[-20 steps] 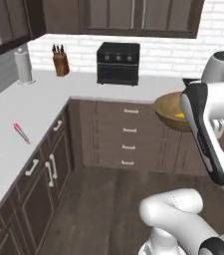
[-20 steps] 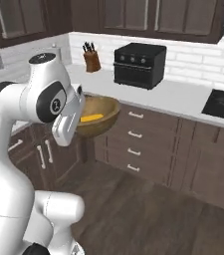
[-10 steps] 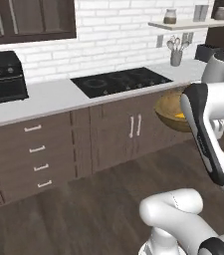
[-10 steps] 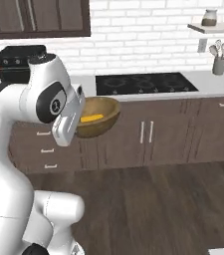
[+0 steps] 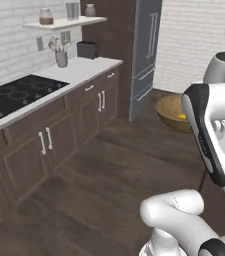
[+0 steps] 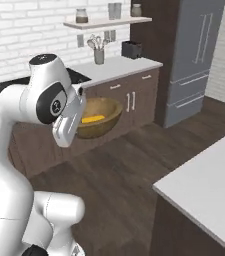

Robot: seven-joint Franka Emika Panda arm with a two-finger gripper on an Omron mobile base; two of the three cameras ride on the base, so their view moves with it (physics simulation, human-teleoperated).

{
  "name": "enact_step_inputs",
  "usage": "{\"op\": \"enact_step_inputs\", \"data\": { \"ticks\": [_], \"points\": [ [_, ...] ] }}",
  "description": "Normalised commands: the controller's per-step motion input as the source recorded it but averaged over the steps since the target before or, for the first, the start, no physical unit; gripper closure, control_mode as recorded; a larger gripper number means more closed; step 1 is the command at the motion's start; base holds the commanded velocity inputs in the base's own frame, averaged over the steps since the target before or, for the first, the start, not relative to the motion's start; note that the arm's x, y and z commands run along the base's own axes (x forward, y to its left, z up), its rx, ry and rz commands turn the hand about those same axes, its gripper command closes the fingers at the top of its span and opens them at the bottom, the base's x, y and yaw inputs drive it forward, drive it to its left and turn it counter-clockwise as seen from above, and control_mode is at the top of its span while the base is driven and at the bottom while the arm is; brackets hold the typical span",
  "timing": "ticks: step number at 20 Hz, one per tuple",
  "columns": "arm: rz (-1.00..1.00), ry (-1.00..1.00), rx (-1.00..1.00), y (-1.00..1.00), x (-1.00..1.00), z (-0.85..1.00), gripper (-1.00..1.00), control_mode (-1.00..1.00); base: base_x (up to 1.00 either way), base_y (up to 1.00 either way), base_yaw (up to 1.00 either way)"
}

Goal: Pick the corn from the sink and place it in the bowl. Then pick the bowl and place it in the microwave. Then close the microwave door and press the start button.

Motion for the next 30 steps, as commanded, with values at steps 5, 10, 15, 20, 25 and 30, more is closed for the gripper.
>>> {"op": "enact_step_inputs", "data": {
  "ticks": [5,10,15,20,25,30],
  "points": [
    [0.00,0.00,0.00,0.00,0.00,0.00,1.00,1.00,0.00,-0.30,-0.82],
    [0.00,0.00,0.00,0.00,0.00,0.00,1.00,1.00,0.00,-0.32,-0.83],
    [0.00,0.00,0.00,0.00,0.00,0.00,1.00,1.00,0.00,-0.41,-0.81],
    [0.00,0.00,0.00,0.00,0.00,0.00,1.00,1.00,0.00,-0.44,-0.79],
    [0.00,0.00,0.00,0.00,0.00,0.00,1.00,1.00,0.02,-0.42,-0.78],
    [0.00,0.00,0.00,0.00,0.00,0.00,1.00,1.00,0.05,-0.46,-0.78]
  ]
}}
